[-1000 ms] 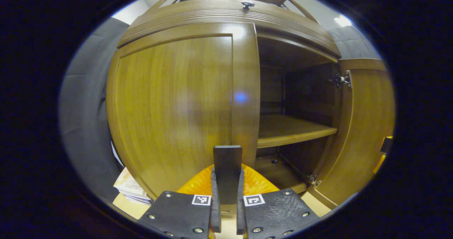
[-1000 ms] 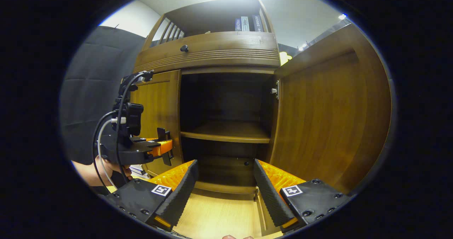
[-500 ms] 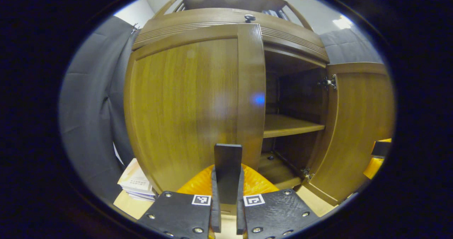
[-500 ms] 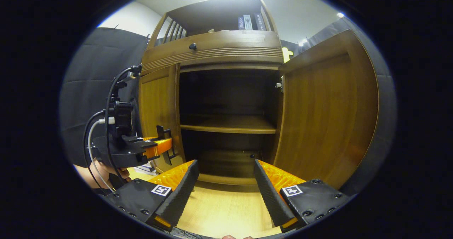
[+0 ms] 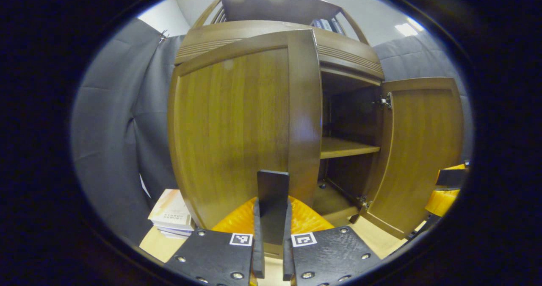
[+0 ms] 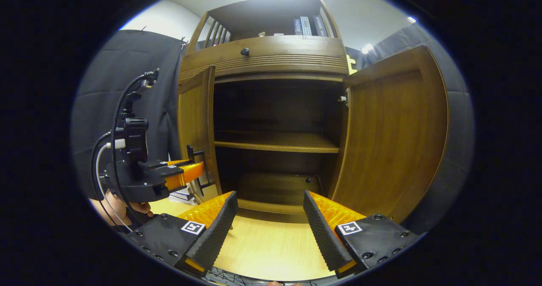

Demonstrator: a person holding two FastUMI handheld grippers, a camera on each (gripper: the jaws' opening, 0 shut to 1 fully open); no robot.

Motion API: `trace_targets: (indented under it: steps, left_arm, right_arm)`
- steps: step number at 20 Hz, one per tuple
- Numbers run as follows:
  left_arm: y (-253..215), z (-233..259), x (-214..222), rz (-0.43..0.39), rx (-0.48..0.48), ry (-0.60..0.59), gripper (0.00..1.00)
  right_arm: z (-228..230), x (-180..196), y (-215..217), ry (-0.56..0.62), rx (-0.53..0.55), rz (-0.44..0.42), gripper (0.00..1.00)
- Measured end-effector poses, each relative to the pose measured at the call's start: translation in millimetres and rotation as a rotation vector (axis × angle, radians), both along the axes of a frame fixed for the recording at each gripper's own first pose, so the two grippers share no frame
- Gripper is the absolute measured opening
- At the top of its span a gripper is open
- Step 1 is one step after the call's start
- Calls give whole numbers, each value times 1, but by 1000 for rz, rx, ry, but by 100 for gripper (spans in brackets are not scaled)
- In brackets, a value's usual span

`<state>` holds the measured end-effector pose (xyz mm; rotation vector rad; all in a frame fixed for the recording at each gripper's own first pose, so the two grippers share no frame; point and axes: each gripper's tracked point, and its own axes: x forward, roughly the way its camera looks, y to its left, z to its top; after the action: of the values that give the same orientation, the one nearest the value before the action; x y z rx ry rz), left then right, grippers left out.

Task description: Open the right door of the double-door shoe cabinet with the right hand, and open the left door with the left hand.

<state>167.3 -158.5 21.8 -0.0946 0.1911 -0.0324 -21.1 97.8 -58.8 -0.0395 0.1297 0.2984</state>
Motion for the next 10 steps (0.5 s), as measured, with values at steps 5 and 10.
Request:
trace_targets:
  steps: [5, 10]
  left_arm:
    - [11, 4, -28, 1, -4, -19, 21]
    - [28, 2, -53, 21, -15, -33, 17]
  right_arm:
    - [-2, -7, 7, 11, 5, -1, 98]
    - [-4, -15, 15, 11, -2, 5, 97]
